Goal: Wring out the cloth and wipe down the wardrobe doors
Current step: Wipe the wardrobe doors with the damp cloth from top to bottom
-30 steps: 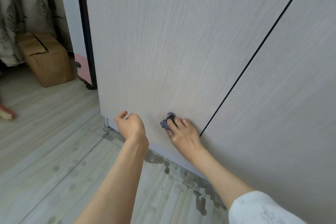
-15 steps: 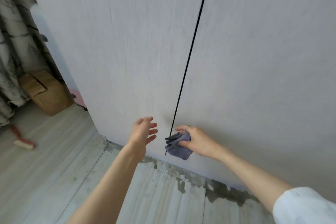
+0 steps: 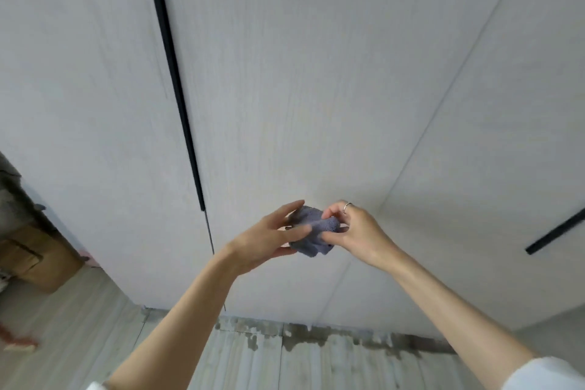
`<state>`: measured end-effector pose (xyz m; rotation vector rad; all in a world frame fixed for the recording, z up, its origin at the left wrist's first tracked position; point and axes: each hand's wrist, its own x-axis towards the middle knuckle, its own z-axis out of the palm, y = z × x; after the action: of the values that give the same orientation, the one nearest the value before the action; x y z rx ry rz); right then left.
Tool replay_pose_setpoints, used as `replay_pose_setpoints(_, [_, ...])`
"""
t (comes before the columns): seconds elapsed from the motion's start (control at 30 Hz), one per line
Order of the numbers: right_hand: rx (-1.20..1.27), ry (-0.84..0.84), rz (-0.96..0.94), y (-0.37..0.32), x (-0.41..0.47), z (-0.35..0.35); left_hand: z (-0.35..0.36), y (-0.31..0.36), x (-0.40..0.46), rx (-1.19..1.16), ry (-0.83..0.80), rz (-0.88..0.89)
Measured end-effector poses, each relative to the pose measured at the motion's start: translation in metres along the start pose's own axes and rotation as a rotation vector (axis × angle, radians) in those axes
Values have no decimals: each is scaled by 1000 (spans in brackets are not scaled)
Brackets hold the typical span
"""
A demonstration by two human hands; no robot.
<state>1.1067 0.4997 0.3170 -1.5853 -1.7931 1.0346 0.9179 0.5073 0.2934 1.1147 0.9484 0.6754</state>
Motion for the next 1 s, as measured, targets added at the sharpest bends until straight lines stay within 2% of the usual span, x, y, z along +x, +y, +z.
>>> replay_pose_setpoints(0.1, [106,78,4,-33,-24,-58,40,58,-4,-9,-43,36])
replay_pose_setpoints(0.27, [387,159,3,-71,-64,-139,97,141,-9,154,-8,223])
replay_pose_setpoints(0.37, [600,161,0,-80,-88,-163,125,168,-13,173,-19,298])
replay_pose_setpoints(0.5, [651,287,67,-84,-111,-184,158,190,-18,192,-46,365])
replay_pose_setpoints(0.57, [568,376,68,-89,-121,-199,171,202,-23,106,-74,369])
replay_pose_setpoints(0.67, [373,426,-38,-107,-134,-229,185,225,-28,-32,-176,342])
replay_pose_setpoints(0.7, [306,429,-84,-113,-136,-241,190,234,-27,43,-215,349])
replay_pose_setpoints(0.77, [190,402,-153,-125,-139,-264,204,250,-24,347,-254,383])
replay_pose_setpoints(0.83, [103,368,-211,-128,-141,-289,224,266,-17,518,-206,458])
replay_pose_setpoints(1.0, [-175,382,-334,-113,-132,-362,275,307,18,520,-39,573])
